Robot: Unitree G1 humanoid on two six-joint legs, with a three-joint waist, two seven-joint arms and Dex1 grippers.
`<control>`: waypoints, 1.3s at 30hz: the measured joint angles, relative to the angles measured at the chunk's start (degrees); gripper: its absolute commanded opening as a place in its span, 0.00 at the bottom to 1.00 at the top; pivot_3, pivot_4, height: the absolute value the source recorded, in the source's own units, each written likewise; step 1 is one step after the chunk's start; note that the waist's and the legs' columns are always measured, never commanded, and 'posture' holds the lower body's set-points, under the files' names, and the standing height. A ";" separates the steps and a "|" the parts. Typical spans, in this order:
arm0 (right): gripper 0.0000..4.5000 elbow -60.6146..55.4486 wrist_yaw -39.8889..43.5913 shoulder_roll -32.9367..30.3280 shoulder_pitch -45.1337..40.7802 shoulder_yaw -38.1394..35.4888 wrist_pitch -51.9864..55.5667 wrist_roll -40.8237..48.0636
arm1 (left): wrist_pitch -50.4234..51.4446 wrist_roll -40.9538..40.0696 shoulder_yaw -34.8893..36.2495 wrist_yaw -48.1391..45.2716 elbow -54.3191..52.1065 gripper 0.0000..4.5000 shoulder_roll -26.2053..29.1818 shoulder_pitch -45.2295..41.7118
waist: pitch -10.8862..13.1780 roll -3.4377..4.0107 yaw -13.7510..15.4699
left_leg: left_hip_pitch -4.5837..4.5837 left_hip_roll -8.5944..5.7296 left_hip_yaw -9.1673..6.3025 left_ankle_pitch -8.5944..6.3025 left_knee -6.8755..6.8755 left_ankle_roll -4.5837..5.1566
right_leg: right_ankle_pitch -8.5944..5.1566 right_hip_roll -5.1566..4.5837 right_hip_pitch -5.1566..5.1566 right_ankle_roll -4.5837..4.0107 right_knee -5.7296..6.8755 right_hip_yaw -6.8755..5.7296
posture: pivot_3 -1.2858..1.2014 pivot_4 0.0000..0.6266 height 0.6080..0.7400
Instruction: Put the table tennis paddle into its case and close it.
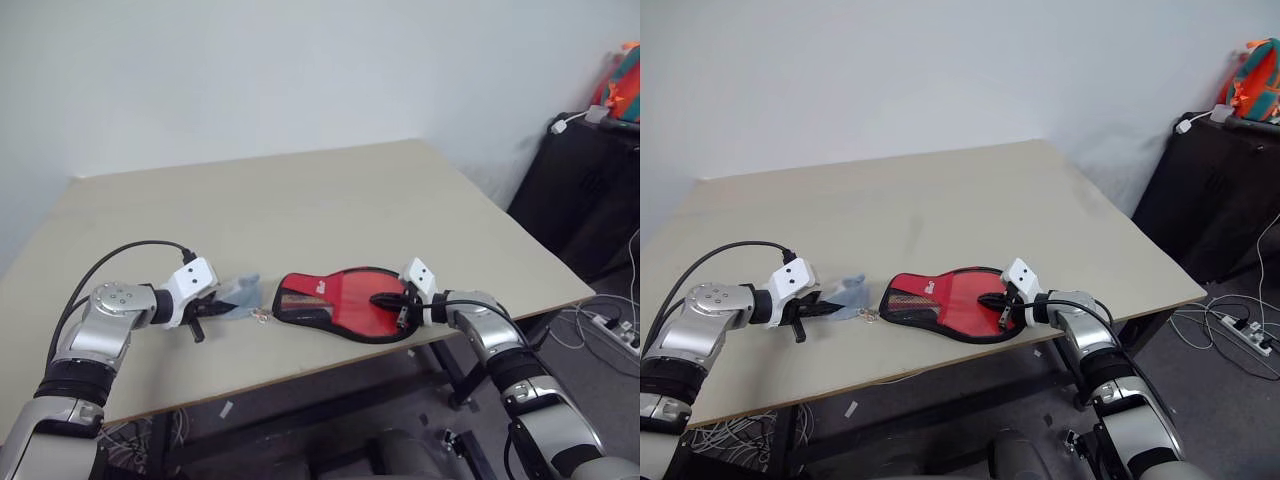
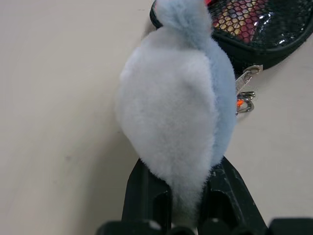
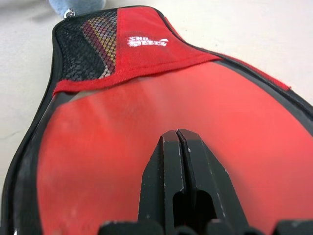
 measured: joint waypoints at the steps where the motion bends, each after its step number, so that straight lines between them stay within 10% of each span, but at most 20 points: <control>1: 0.00 0.04 0.00 0.00 -0.01 0.02 -0.01 0.00 | 0.06 0.00 0.02 0.09 0.37 0.23 -0.05 -0.12 | 0.00 0.00 0.03 | 0.00 0.05 -0.01 0.00 0.00 -0.01 | 0.00 0.00 -0.01 0.00 0.00 -0.09 | 0.52 0.00 1.00; 5: 0.00 0.13 0.01 -0.09 -0.01 0.03 -0.06 0.00 | 0.09 0.40 0.05 0.63 1.66 0.48 -0.09 -0.27 | 0.00 0.01 0.13 | 0.00 0.09 -0.08 -0.02 -0.08 -0.04 | 0.00 -0.01 -0.04 0.00 0.01 -0.24 | 0.52 0.00 1.00; 19: 0.00 0.09 0.82 -0.39 -0.01 0.00 -0.30 0.00 | 4.91 -3.00 4.12 -1.72 1.53 0.48 -1.67 0.26 | 0.00 0.00 0.13 | -0.02 0.08 -0.03 -0.02 -0.08 -0.04 | 0.00 -0.06 -0.06 0.00 0.00 -0.23 | 0.52 0.00 1.00; 27: 0.00 0.06 0.96 -0.48 0.00 -0.02 -0.38 0.00 | 8.39 -4.80 6.49 -2.85 0.21 0.90 -2.00 0.48 | 0.00 -0.02 0.13 | -0.02 0.08 0.04 -0.02 -0.03 -0.04 | 0.00 -0.09 -0.08 0.00 -0.02 -0.20 | 0.52 0.00 1.00; 39: 0.00 -0.04 0.95 -0.51 -0.01 -0.12 -0.38 0.00 | 11.50 -9.30 14.60 1.25 0.45 0.90 -4.56 -3.75 | 0.01 -0.09 0.18 | -0.11 0.01 0.05 -0.05 -0.05 -0.09 | 0.00 -0.28 -0.29 0.01 -0.02 -0.44 | 0.52 0.00 1.00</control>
